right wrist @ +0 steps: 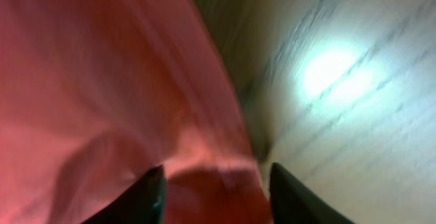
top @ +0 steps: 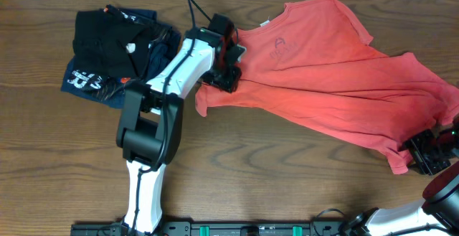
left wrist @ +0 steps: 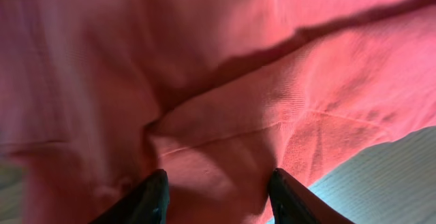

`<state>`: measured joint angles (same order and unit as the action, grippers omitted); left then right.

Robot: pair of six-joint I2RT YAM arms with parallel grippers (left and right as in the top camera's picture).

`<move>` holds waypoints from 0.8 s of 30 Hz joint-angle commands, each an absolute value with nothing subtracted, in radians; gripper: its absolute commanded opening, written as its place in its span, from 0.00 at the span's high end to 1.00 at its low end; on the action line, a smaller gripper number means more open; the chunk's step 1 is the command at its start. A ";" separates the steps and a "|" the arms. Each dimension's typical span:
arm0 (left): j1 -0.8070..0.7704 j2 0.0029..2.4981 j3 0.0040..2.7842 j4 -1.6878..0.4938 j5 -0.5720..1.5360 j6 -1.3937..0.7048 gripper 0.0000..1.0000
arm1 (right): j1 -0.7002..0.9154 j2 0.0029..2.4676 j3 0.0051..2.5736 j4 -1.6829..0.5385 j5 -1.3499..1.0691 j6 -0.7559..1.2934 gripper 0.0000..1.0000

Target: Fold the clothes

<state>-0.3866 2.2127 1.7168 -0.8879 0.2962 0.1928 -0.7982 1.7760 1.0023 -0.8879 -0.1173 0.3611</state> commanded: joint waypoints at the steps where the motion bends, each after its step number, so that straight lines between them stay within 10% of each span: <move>1: -0.389 2.238 1.707 -0.900 0.305 0.228 0.50 | -0.799 1.769 0.962 -0.842 -0.113 0.397 0.61; 5: -0.389 2.243 1.707 -0.923 0.210 0.229 0.51 | -0.801 1.769 0.914 -0.738 -0.110 0.442 0.99; 14: -0.364 2.243 1.707 -0.963 0.085 0.235 0.51 | -0.853 1.766 1.147 -0.656 -0.274 0.341 0.99; 19: -0.356 2.243 1.707 -0.962 0.085 0.235 0.51 | -0.849 1.766 1.225 -0.801 -0.275 0.298 0.55; 24: -0.356 2.243 1.707 -0.962 0.085 0.235 0.51 | -0.849 1.766 1.195 -0.987 -0.240 0.298 0.53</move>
